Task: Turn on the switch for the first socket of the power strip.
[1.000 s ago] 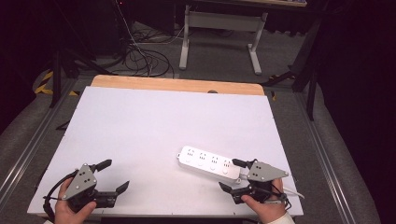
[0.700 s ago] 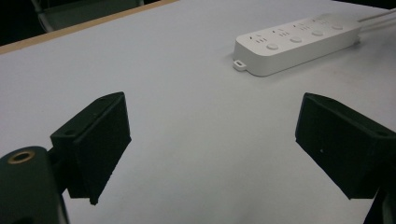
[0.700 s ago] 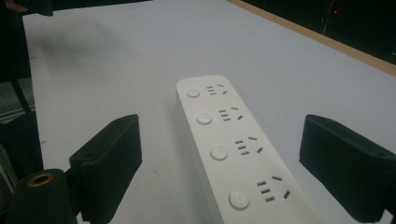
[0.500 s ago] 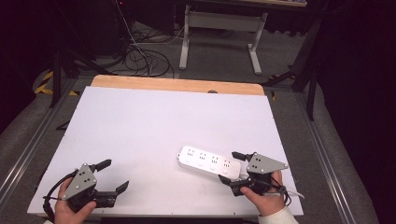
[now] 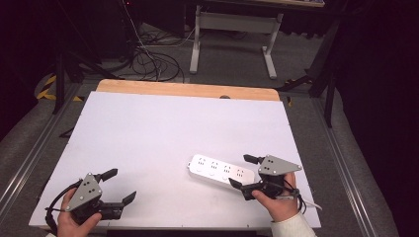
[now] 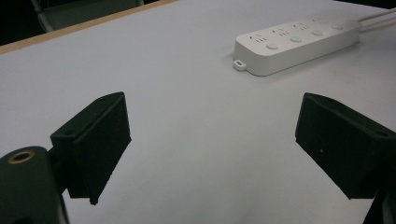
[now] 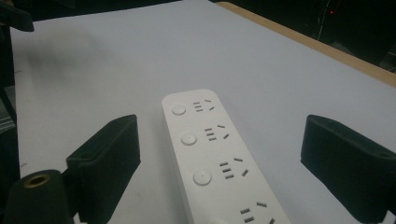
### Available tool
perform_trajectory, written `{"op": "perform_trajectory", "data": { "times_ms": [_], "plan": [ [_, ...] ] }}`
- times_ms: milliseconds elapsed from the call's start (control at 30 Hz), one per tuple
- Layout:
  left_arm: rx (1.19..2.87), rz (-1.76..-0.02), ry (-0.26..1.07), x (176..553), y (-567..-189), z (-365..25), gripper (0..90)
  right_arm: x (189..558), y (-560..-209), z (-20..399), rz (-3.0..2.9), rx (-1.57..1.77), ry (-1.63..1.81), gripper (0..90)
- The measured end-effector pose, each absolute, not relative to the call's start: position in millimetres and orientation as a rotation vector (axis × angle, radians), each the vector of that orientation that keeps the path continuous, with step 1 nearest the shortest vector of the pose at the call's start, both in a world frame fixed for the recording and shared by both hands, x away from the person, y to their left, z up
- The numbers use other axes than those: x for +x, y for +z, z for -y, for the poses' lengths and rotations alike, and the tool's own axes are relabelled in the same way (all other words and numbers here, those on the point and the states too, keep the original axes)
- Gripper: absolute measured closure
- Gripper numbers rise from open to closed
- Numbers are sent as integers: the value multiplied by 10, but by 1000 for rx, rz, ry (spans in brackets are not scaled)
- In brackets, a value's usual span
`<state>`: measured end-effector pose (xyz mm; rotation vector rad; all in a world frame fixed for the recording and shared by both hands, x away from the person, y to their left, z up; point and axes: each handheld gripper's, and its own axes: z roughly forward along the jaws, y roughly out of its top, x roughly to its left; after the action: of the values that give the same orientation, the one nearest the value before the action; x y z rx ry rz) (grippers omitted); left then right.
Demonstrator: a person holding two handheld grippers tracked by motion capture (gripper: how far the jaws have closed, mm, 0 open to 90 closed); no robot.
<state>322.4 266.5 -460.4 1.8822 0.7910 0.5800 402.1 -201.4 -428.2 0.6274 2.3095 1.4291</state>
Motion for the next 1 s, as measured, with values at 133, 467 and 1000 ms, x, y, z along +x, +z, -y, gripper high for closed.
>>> {"op": "perform_trajectory", "data": {
  "times_ms": [133,467,1000],
  "plan": [
    [1884,-789,581,3227,-4606,-2664,110,4024,-4281,2021,-2308,628,1429,104],
    [1884,-791,584,3225,-4605,-2663,111,4016,-4257,1970,-2390,559,1424,354],
    [1881,-801,582,3228,-4609,-2664,111,4056,-4087,1940,-2552,589,1276,900]
  ]
}}
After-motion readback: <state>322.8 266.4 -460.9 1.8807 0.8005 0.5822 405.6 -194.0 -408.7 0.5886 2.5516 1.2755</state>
